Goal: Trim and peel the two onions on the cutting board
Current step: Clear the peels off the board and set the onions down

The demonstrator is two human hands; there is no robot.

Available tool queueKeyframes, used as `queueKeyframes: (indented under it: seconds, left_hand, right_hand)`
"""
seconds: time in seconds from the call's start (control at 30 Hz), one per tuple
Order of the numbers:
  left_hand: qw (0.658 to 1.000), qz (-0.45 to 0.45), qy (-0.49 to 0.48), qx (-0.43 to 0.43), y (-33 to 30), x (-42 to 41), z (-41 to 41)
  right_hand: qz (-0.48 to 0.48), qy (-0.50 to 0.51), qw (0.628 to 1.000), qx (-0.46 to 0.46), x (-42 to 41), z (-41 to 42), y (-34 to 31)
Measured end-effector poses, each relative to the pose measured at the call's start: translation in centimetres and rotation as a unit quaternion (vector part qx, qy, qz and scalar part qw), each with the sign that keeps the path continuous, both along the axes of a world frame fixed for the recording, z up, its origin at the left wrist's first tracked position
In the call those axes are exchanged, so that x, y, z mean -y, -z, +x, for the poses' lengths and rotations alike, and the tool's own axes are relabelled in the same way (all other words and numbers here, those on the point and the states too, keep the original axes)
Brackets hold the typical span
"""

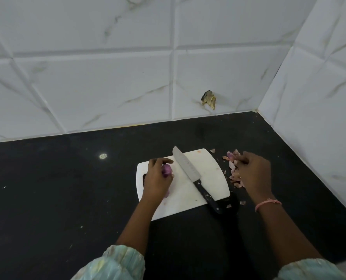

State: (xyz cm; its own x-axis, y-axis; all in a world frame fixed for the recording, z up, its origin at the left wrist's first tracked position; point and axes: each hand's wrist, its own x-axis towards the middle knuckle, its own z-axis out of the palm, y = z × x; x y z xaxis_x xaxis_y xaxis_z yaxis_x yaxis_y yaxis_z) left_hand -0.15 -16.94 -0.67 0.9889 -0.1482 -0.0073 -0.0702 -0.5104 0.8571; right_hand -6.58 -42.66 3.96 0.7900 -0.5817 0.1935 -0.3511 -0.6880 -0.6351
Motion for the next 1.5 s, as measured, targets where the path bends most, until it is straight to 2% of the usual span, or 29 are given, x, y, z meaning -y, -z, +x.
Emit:
queueKeyframes:
  seconds: [0.07, 0.17, 0.33, 0.43, 0.5, 0.6, 0.77, 0.87, 1.0, 1.13, 1.33, 1.5]
  left_hand:
    - [1.0, 0.017, -0.01, 0.005, 0.9, 0.2, -0.3]
    - [0.999, 0.033, -0.028, 0.025, 1.7, 0.5, -0.7]
    - [0.998, 0.019, -0.022, 0.051, 2.5, 1.0, -1.4]
    - [0.998, 0.016, -0.02, 0.049, 2.6, 0.9, -1.2]
    - [0.999, 0.008, -0.017, 0.043, 2.6, 0.8, -1.0]
    - [0.999, -0.019, -0.022, 0.034, 2.8, 0.4, -0.7]
    - [0.998, -0.037, -0.036, 0.037, 3.0, 0.3, -0.8]
    - [0.998, -0.041, -0.037, 0.031, 2.9, 0.3, -0.8]
    - [0.998, -0.046, -0.039, 0.024, 2.8, 0.3, -0.8]
    - [0.998, -0.048, -0.045, 0.02, 2.8, 0.2, -1.0]
    - [0.999, -0.035, -0.029, 0.016, 2.5, 0.4, -1.4]
    - [0.998, 0.037, 0.01, 0.039, 2.2, 0.4, -1.4]
  right_hand:
    - [-0.014, 0.017, 0.999, 0.025, 0.2, -0.5, -0.4]
    - [-0.053, -0.013, 0.998, -0.043, 1.0, -0.5, 0.4]
    - [0.032, -0.183, 0.978, -0.099, -4.4, -2.3, 1.1]
    - [-0.047, -0.235, 0.955, -0.173, -8.5, -3.7, 3.0]
    - [-0.083, -0.226, 0.951, -0.195, -9.1, -4.0, 4.0]
    - [-0.083, -0.193, 0.959, -0.191, -7.7, -4.2, 4.4]
    - [-0.036, -0.111, 0.979, -0.169, -4.6, -5.1, 3.6]
    - [0.006, -0.046, 0.991, -0.123, -4.3, -5.8, 3.3]
    - [0.036, -0.117, 0.99, -0.07, -7.0, -6.7, 3.3]
    - [0.022, -0.197, 0.976, -0.085, -9.6, -7.5, 3.9]
    - [-0.016, -0.178, 0.974, -0.138, -9.6, -8.2, 4.7]
    - [-0.027, -0.202, 0.967, -0.152, -9.1, -7.8, 4.5]
